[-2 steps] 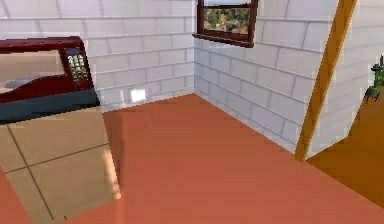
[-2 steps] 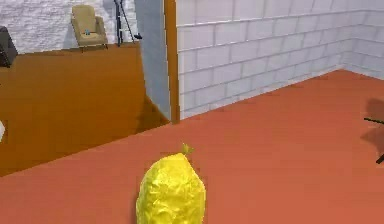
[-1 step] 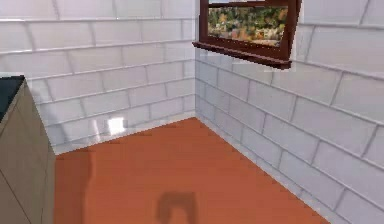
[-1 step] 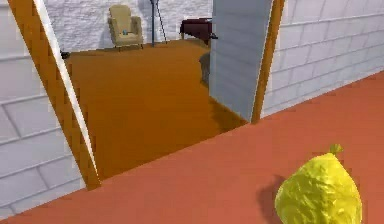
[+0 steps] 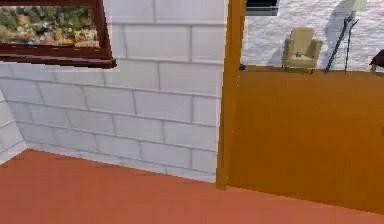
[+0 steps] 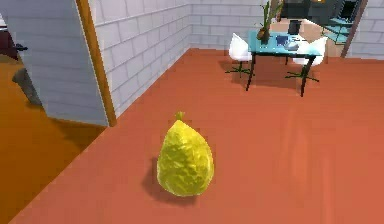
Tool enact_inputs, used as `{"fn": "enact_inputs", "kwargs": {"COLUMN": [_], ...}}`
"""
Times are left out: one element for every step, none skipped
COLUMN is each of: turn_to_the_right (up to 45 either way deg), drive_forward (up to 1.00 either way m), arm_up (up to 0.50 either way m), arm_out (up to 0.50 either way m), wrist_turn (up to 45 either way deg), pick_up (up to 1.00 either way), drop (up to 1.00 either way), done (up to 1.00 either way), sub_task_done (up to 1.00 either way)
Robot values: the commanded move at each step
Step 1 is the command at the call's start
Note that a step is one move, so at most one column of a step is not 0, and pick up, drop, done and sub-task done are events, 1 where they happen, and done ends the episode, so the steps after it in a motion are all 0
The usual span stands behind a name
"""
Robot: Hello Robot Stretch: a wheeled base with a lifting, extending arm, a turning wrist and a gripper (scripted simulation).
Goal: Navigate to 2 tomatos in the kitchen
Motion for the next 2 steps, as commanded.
{"fn": "enact_inputs", "kwargs": {"turn_to_the_right": [0.0, -45.0], "drive_forward": [0.05, 0.00], "arm_up": [0.00, 0.00], "arm_out": [0.00, 0.00], "wrist_turn": [0.0, 0.0], "pick_up": [0.00, 0.00], "drop": [0.00, 0.00], "done": [0.00, 0.00], "sub_task_done": [0.00, 0.00]}}
